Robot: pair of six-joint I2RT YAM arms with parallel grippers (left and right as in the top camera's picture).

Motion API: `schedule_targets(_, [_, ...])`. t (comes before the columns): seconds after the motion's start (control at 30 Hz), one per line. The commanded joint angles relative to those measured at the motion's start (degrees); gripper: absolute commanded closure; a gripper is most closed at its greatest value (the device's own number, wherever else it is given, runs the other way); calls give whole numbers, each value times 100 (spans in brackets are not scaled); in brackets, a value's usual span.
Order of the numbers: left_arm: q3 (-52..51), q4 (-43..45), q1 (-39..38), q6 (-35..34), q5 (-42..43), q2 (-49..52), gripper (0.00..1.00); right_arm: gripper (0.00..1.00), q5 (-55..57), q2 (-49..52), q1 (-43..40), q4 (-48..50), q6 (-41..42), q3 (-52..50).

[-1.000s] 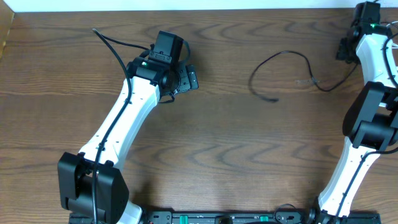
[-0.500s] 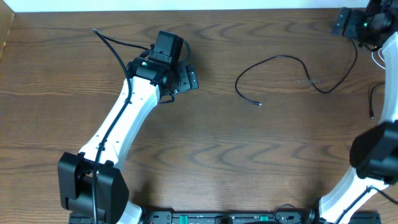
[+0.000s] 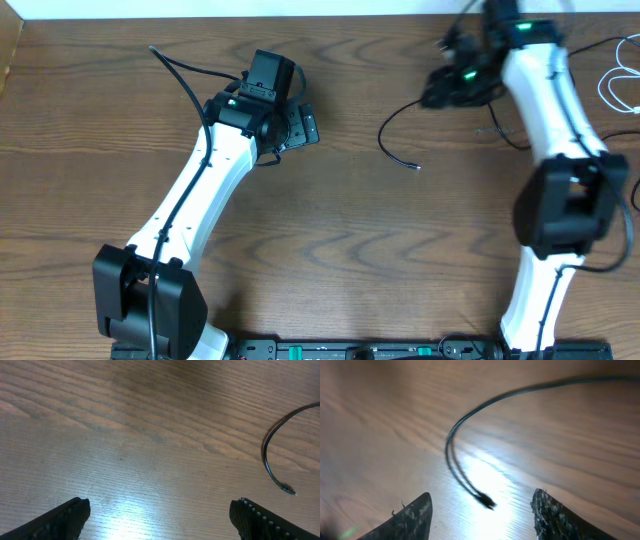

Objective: Untangle cables

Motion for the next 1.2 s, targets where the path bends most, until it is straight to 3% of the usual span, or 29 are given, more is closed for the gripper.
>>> schedule_targets(0.0, [72, -22, 13, -7, -74, -68, 6, 39, 273, 361, 516, -28, -275, -50])
schedule_targets(0.2, [72, -22, 13, -7, -74, -68, 6, 42, 1084, 654, 1193, -42, -181, -63])
schedule_targets(0.33, [74, -22, 13, -7, -74, -68, 6, 54, 1425, 704, 1502, -13, -133, -234])
schedule_targets(0.67, [74, -22, 13, -7, -74, -68, 6, 58, 2041, 706, 1685, 710, 166, -1217])
schedule_targets(0.77, [72, -22, 13, -7, -74, -68, 6, 76, 2046, 708, 1690, 881, 164, -1392])
schedule_targets(0.83, [74, -22, 13, -7, -74, -68, 6, 98, 2035, 708, 1690, 953, 179, -1460])
schedule_targets(1.0, [74, -22, 13, -7, -74, -68, 6, 99, 1668, 629, 1624, 1016, 870, -1174])
schedule_targets(1.17, [74, -22, 13, -7, -74, -68, 6, 99, 1543, 372, 1305, 608, 1416, -105])
